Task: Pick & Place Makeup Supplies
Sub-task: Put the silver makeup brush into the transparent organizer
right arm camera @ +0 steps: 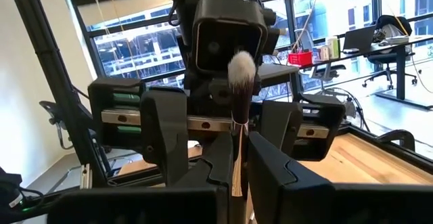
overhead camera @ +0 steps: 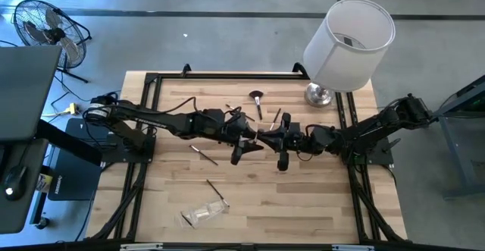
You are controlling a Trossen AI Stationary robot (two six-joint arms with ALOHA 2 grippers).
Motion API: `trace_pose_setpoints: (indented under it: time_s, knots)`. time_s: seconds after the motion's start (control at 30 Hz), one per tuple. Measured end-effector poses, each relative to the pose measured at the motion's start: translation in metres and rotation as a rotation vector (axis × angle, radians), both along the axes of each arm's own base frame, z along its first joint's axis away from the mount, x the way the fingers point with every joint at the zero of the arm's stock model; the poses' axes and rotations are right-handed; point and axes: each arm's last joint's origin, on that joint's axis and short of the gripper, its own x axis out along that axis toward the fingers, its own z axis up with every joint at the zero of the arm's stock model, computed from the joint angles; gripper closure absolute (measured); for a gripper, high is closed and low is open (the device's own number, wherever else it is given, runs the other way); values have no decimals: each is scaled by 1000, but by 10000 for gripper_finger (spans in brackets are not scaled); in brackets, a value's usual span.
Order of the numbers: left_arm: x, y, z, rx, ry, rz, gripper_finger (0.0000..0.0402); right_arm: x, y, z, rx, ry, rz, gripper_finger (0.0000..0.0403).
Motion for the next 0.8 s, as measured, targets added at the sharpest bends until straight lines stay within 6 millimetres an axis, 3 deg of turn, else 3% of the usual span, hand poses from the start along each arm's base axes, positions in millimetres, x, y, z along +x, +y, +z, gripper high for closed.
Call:
trace_pose_setpoints:
  time_s: [0.4, 0.8]
  knots:
    - [0, 0, 1, -1, -7, 1, 234, 0, 0, -2, 24, 13, 3, 385]
    - [0, 0, 0, 4, 4, 4, 364, 0, 1, -2, 26, 18, 13, 383]
